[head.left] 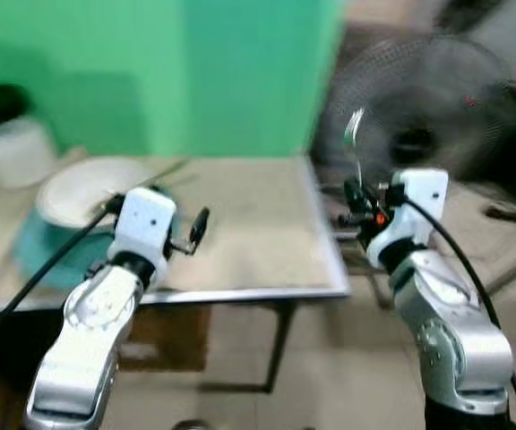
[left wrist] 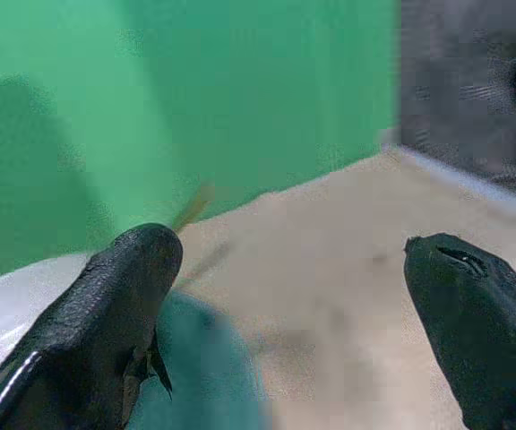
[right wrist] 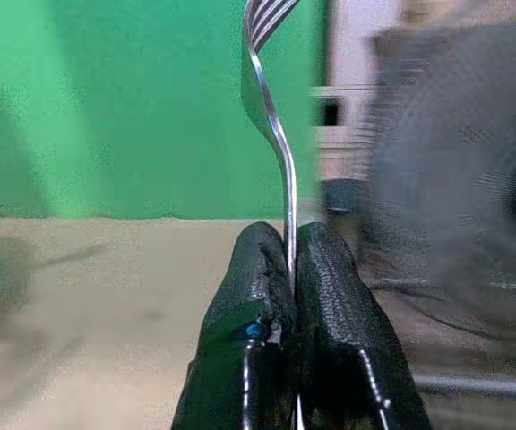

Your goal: Setting the table

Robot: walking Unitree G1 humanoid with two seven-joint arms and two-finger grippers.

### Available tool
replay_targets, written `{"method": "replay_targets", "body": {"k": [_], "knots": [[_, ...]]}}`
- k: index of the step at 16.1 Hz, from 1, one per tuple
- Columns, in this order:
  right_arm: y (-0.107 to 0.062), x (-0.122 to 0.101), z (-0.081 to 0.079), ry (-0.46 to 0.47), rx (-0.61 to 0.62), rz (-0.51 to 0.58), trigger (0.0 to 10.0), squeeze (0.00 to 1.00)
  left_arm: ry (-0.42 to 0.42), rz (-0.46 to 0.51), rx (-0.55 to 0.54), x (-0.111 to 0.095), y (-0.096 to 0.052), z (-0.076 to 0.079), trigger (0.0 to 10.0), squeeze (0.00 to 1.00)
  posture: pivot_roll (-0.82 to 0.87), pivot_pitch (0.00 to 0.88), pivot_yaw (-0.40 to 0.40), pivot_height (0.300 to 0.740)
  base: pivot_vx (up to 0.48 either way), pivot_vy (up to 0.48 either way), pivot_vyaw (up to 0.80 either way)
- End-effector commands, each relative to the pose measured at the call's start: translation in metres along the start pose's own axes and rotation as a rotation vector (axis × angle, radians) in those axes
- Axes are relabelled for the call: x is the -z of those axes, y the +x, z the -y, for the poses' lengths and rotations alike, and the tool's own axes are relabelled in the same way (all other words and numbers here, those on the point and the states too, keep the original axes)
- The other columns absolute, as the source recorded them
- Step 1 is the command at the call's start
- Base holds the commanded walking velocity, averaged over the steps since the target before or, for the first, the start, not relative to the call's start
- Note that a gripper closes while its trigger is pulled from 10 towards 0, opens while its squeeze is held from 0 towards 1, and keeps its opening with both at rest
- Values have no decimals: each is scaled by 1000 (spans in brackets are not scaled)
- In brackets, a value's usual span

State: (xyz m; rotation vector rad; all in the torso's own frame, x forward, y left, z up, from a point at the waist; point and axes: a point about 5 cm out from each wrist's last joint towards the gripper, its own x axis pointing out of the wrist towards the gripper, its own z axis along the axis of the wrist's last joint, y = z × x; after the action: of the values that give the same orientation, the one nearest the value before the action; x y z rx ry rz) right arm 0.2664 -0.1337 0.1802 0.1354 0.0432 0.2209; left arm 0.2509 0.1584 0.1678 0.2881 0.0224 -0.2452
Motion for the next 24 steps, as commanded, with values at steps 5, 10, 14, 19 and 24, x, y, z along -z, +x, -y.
{"method": "replay_targets", "body": {"k": [5,10,14,19,24], "knots": [[-8,8,23,-87,148,-72,10000,0,-43,-10,42,0,-1,4,10000,106,159,0,-55,740,0,0,-786],[-47,29,44,-163,267,-131,10000,0,2,9,103,1,9,7,10000,110,94,0,35,740,0,0,-776],[-57,25,50,-83,469,-70,10000,0,-43,44,129,-6,26,-2,10000,94,17,0,155,740,0,0,-775],[-52,27,31,-137,347,-82,10000,0,-90,21,91,5,24,2,10000,59,42,0,75,740,0,0,-782],[-35,24,30,-179,249,-79,10000,0,-79,1,32,13,4,2,10000,47,113,0,-36,740,0,0,-800]]}}
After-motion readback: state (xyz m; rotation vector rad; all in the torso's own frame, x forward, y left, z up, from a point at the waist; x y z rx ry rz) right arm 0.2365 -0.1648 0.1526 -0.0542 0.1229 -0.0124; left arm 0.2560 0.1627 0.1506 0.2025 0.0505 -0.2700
